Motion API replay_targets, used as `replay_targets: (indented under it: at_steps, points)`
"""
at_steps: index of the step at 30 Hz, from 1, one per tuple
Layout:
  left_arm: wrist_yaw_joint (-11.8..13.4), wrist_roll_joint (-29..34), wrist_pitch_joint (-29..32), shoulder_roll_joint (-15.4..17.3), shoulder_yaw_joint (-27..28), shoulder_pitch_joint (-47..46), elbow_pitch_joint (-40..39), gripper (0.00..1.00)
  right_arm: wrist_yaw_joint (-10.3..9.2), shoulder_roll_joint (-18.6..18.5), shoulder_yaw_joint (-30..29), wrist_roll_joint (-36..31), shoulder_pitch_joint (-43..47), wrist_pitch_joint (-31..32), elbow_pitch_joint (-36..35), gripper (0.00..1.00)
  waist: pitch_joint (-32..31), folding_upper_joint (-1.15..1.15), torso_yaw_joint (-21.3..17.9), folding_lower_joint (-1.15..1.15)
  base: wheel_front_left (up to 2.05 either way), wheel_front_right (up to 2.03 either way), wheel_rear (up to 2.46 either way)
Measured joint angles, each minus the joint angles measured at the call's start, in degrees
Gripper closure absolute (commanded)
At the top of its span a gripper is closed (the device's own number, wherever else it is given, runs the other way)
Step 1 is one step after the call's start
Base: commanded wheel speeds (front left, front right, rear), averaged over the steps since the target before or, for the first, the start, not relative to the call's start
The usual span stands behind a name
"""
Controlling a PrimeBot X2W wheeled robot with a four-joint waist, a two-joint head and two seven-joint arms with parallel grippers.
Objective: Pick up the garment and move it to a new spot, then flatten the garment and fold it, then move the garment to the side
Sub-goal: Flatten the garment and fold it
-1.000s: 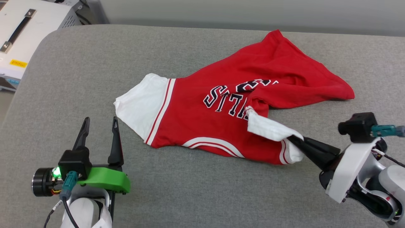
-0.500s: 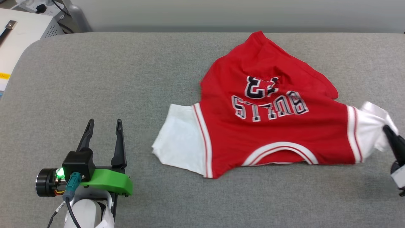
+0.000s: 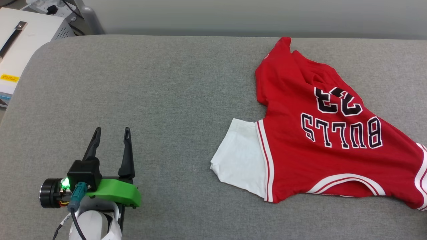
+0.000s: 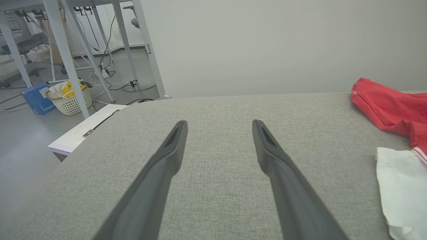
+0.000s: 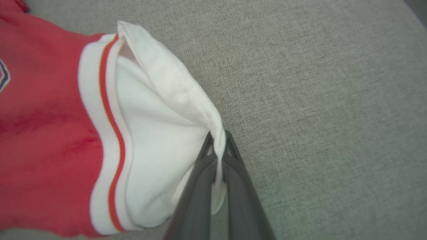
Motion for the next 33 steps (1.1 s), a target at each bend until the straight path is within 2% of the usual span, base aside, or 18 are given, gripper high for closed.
replay_targets:
  at_steps: [2, 3, 4, 5, 10, 13, 16, 22, 25, 28, 30, 33]
  points:
    - [-0.24, 0.15, 0.0, -0.08, 0.15, 0.01, 0.07, 0.0, 0.0, 0.38, -0.3, -0.71, -0.71, -0.02, 0.85, 1.0, -0.18, 0.0, 0.04, 0.0, 0.0, 0.0, 0.0]
    - [-0.25, 0.16, 0.0, -0.12, 0.25, 0.01, 0.13, 0.0, 0.0, 0.57, -0.57, -0.93, -1.05, -0.43, 1.16, 0.63, -0.31, 0.0, 0.04, 0.0, 0.0, 0.0, 0.0]
    - [-0.27, 0.22, 0.0, -0.15, 0.35, 0.02, 0.21, 0.0, 0.0, 0.71, -0.69, -1.62, -1.28, -1.19, 1.32, 0.51, -0.46, 0.0, 0.04, 0.0, 0.0, 0.0, 0.0]
    - [-0.29, 0.25, 0.0, -0.18, 0.41, 0.02, 0.26, 0.0, 0.0, 0.79, -0.86, -2.23, -1.43, -2.1, 1.4, 0.0, -0.6, 0.0, 0.04, 0.0, 0.0, 0.0, 0.0]
    - [-0.78, 0.49, 0.0, -0.22, 0.85, 0.09, 0.64, 0.0, 0.0, 0.35, -3.14, -9.23, -2.94, -11.89, 1.08, 0.0, -1.7, 0.0, -0.03, 0.0, 0.0, 0.0, 0.0]
    - [-1.29, 0.49, 0.0, -0.14, 1.29, 0.12, 0.62, 0.0, 0.0, 0.74, -5.73, -14.13, -4.38, -14.92, -1.16, 0.0, -2.34, 0.0, -0.24, 0.0, 0.0, 0.0, 0.0]
    - [-1.86, 0.57, 0.01, 0.12, 1.57, 0.13, 0.24, 0.0, 0.0, 2.41, -8.61, -20.36, -4.91, -15.71, -6.1, 0.0, -2.76, 0.0, -0.56, 0.0, 0.0, 0.0, 0.0]
    - [-4.32, 0.62, 0.0, 2.09, -0.04, -0.4, -0.13, 0.0, 0.0, 8.72, -15.27, -32.14, -3.03, -15.88, -21.38, 0.0, -3.06, 0.0, -0.68, 0.0, 0.0, 0.0, 0.0]
    - [-5.46, 0.25, 0.29, 4.11, -2.75, -2.53, 0.67, 0.0, 0.0, 11.82, -16.52, -37.02, -0.02, -15.92, -28.11, 0.0, -2.88, 0.0, -0.4, 0.0, 0.0, 0.0, 0.0]
    - [-6.02, -0.92, 4.44, 7.21, -7.4, -7.33, 1.2, 0.0, 0.0, 14.89, -17.04, -40.07, 2.61, -15.59, -33.37, 0.0, -2.45, 0.0, -0.09, 0.0, 0.0, 0.0, 0.0]
    - [-6.14, -3.02, 8.86, 9.48, -11.88, -10.51, 1.2, 0.0, 0.0, 16.38, -16.99, -41.02, 3.82, -14.84, -35.71, 0.0, -2.09, 0.0, 0.02, 0.0, 0.0, 0.0, 0.0]
    - [-6.28, -9.88, 17.31, 13.16, -20.2, -15.38, 0.37, 0.0, 0.0, 18.72, -16.93, -42.79, 5.03, -13.01, -38.99, 0.0, -1.36, 0.0, 0.05, 0.0, 0.0, 0.0, 0.0]
